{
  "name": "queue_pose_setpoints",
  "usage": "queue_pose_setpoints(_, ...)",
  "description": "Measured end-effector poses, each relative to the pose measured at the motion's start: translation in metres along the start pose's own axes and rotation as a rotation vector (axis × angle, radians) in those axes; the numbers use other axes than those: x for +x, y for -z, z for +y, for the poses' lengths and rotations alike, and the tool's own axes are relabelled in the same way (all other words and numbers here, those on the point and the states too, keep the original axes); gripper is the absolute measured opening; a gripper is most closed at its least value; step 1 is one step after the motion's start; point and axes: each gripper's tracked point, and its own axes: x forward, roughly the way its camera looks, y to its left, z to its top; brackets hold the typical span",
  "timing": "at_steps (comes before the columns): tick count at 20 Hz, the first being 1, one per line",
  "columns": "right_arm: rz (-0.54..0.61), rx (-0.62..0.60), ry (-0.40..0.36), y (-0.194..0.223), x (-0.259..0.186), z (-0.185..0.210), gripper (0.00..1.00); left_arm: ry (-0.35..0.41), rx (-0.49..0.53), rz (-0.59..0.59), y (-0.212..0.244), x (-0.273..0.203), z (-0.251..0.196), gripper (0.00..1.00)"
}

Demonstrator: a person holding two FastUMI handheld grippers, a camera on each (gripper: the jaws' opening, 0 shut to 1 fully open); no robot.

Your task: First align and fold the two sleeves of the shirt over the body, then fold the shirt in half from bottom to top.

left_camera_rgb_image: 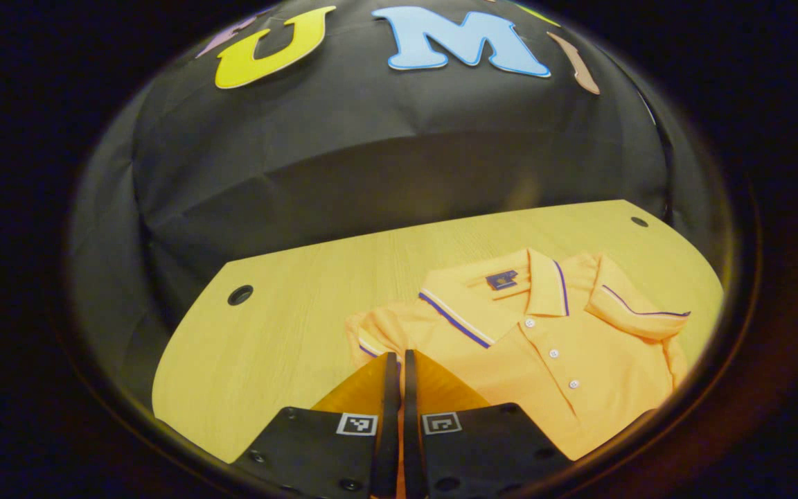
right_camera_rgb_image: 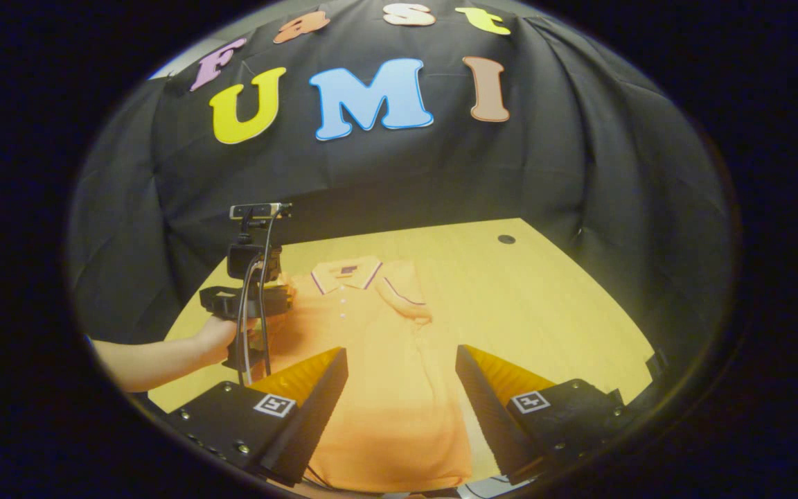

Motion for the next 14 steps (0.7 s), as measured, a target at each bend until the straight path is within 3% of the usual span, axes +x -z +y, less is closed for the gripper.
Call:
queue_pose_setpoints(2, 0.012, 0.007, 0.012, 0.007, 0.0, 0.002, 0.97, 0.028, 0.006, 0.01, 0.003, 0.003, -0.007, 0.12)
queue_pose_setpoints(4, 0.027, 0.016, 0.004, 0.015, -0.003, 0.006, 0.97, 0.048, 0.007, 0.021, 0.007, 0.003, -0.012, 0.19)
queue_pose_setpoints(5, 0.026, 0.017, -0.001, 0.016, -0.004, 0.007, 0.97, 0.051, 0.003, 0.019, 0.007, -0.002, -0.013, 0.32)
queue_pose_setpoints(6, 0.025, 0.009, -0.005, 0.016, -0.005, 0.007, 0.97, 0.053, 0.003, 0.019, 0.006, -0.005, -0.014, 0.26)
queue_pose_setpoints(9, 0.007, -0.023, -0.022, 0.01, -0.003, 0.004, 0.97, 0.073, -0.011, 0.02, 0.006, -0.018, -0.018, 0.45)
queue_pose_setpoints(12, -0.008, -0.028, -0.041, 0.006, -0.003, 0.0, 0.97, 0.09, -0.022, 0.019, 0.006, -0.037, -0.021, 0.51)
queue_pose_setpoints(14, -0.008, -0.03, -0.053, 0.009, -0.004, -0.003, 0.97, 0.113, -0.024, 0.017, 0.009, -0.052, -0.029, 0.71)
